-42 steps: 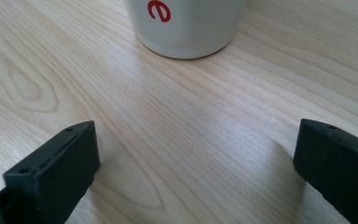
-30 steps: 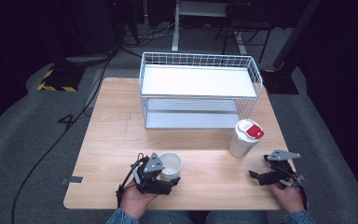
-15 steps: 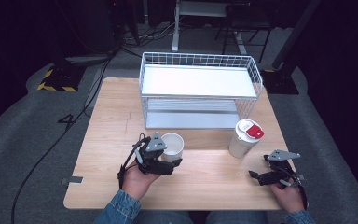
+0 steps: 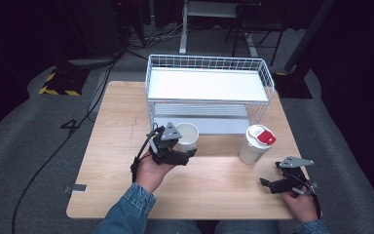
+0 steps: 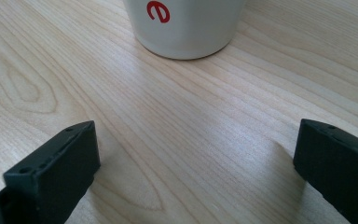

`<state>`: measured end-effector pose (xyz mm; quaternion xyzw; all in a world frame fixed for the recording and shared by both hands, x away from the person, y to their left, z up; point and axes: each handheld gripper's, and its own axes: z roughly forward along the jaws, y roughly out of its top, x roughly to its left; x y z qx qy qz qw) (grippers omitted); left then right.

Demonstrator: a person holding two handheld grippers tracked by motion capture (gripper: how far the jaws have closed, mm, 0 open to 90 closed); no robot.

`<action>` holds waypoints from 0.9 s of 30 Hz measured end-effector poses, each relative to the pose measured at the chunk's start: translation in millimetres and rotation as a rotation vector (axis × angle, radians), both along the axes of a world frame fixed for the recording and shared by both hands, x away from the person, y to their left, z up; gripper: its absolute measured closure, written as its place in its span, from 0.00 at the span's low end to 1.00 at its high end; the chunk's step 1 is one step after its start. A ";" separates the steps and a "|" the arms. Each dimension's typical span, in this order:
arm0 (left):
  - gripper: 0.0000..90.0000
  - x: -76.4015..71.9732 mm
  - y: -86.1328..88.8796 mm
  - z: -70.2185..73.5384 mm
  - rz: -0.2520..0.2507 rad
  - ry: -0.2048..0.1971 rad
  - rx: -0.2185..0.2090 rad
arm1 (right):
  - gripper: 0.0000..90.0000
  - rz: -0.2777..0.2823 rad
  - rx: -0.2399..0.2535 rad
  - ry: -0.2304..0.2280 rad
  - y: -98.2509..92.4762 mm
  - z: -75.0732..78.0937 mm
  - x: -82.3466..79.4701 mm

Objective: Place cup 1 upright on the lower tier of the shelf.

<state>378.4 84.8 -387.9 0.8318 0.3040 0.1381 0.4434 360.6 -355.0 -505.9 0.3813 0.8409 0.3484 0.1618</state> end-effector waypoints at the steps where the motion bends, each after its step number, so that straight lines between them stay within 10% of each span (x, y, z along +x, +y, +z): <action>1: 0.25 0.0 0.0 0.0 0.000 0.000 0.000 | 0.00 0.000 0.000 0.000 0.0 0.0 0.0; 27: 0.25 45.7 -37.7 -14.6 0.117 -0.029 -0.031 | 0.00 -0.010 0.001 -0.001 -0.1 -0.1 0.1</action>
